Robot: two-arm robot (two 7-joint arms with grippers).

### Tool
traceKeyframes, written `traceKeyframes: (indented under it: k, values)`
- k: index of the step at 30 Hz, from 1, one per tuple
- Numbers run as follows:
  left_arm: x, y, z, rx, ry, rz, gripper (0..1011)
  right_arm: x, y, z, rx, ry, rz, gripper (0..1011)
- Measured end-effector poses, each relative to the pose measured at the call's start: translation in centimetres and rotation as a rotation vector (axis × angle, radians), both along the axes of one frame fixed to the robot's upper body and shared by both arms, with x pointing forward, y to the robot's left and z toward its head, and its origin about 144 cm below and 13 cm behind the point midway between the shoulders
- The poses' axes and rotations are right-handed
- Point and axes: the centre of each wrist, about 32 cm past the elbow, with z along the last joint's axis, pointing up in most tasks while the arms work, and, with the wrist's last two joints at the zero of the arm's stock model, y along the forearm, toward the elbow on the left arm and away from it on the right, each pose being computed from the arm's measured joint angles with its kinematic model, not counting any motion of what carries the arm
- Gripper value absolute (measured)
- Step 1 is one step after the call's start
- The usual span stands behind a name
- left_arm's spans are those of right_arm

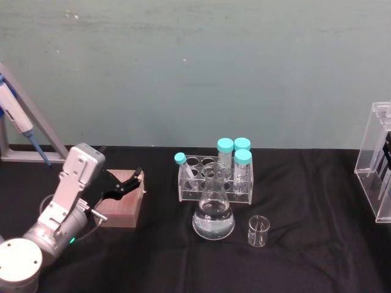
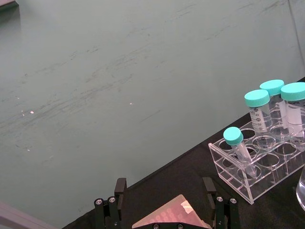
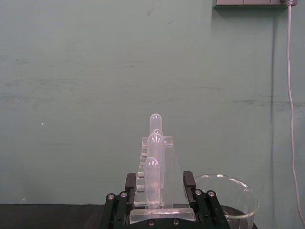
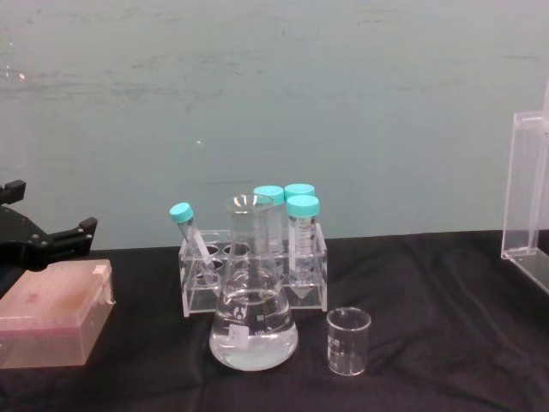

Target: Place the experimental apparatus aside using one hand.

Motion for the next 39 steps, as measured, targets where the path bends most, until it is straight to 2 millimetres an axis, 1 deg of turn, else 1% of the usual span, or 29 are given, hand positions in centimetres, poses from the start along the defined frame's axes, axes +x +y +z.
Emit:
traceKeyframes:
  k: [24,26,27,29,30,31,32,33,35,39]
  values:
    - [0.0,0.0,0.0,0.0,0.0,0.0,1000,0.0,0.03,0.0,-0.001,0.0,0.002,604]
    - [0.0,0.0,0.0,0.0,0.0,0.0,1000,0.0,0.03,0.0,-0.001,0.0,0.002,628]
    - [0.0,0.0,0.0,0.0,0.0,0.0,1000,0.0,0.03,0.0,-0.001,0.0,0.002,685]
    - [0.0,0.0,0.0,0.0,0.0,0.0,1000,0.01,0.03,0.0,-0.001,-0.001,0.002,723]
    - [0.0,0.0,0.0,0.0,0.0,0.0,1000,0.0,0.03,0.0,-0.001,0.0,0.002,776]
    - [0.0,0.0,0.0,0.0,0.0,0.0,1000,0.0,0.03,0.0,-0.001,0.0,0.002,776]
    - [0.0,0.0,0.0,0.0,0.0,0.0,1000,0.0,0.03,0.0,-0.001,0.0,0.002,814]
    - [0.0,0.0,0.0,0.0,0.0,0.0,1000,0.0,0.03,0.0,-0.001,0.0,0.002,828]
    - [0.0,0.0,0.0,0.0,0.0,0.0,1000,0.0,0.03,0.0,-0.001,0.0,0.002,902]
    - [0.0,0.0,0.0,0.0,0.0,0.0,1000,0.0,0.03,0.0,-0.001,-0.001,0.002,990]
